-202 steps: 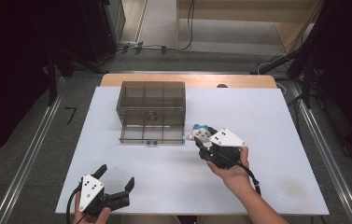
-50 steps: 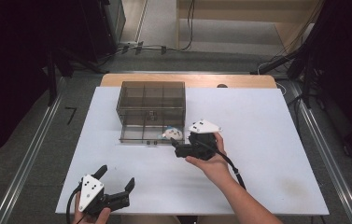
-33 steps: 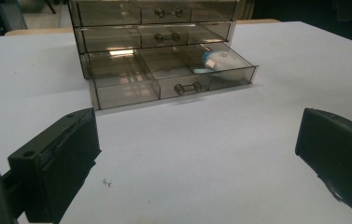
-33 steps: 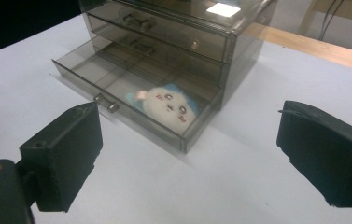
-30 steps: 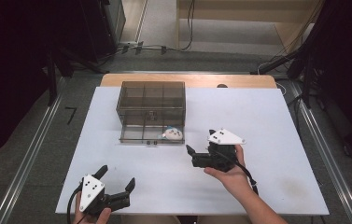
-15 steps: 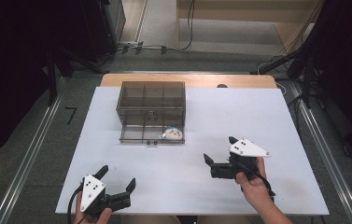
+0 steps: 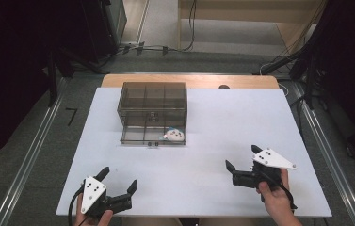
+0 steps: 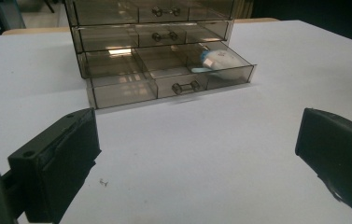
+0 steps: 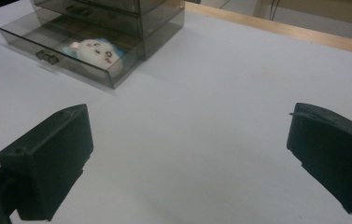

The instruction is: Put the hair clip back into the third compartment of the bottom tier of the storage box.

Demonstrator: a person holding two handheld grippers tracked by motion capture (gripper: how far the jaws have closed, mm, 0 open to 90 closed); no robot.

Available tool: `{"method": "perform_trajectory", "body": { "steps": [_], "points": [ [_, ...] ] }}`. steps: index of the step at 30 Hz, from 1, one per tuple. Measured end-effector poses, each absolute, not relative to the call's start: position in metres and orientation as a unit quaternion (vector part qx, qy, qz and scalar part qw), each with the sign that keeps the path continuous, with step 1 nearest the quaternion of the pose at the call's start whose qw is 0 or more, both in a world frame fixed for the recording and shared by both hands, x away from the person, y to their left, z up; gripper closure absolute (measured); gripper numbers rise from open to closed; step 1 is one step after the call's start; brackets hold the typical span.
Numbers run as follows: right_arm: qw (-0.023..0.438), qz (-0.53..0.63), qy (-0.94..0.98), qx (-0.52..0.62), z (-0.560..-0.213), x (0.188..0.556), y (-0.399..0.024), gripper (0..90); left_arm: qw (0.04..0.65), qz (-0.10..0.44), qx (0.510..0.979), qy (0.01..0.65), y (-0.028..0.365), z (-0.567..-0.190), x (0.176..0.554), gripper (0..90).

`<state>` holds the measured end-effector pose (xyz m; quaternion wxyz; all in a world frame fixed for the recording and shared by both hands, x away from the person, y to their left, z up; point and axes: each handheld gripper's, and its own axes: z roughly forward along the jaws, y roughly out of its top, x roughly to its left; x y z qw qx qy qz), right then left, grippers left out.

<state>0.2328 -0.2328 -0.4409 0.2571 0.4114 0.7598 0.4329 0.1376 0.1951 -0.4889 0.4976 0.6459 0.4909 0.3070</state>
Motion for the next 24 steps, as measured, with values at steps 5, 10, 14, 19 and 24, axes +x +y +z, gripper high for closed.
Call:
{"method": "perform_trajectory", "body": {
  "steps": [5, 10, 14, 19, 24],
  "points": [
    [0.264, 0.427, 0.752, 0.427, -0.446, 0.23, -0.252, 0.0, 0.497, 0.307, 0.646, 0.492, 0.195, -0.489, 0.138, 0.0],
    [0.269, 0.413, 0.75, 0.44, -0.457, 0.229, -0.267, 0.0, 0.496, 0.308, 0.647, 0.491, 0.195, -0.489, 0.138, 0.0],
    [0.267, 0.413, 0.741, 0.457, -0.464, 0.23, -0.279, 0.0, 0.497, 0.308, 0.646, 0.491, 0.195, -0.489, 0.138, 0.0],
    [0.268, 0.411, 0.732, 0.472, -0.471, 0.233, -0.289, 0.0, 0.497, 0.308, 0.646, 0.491, 0.196, -0.489, 0.138, 0.0],
    [0.267, 0.406, 0.726, 0.486, -0.475, 0.236, -0.294, 0.0, 0.497, 0.308, 0.645, 0.492, 0.196, -0.488, 0.138, 0.0]
  ]
}}
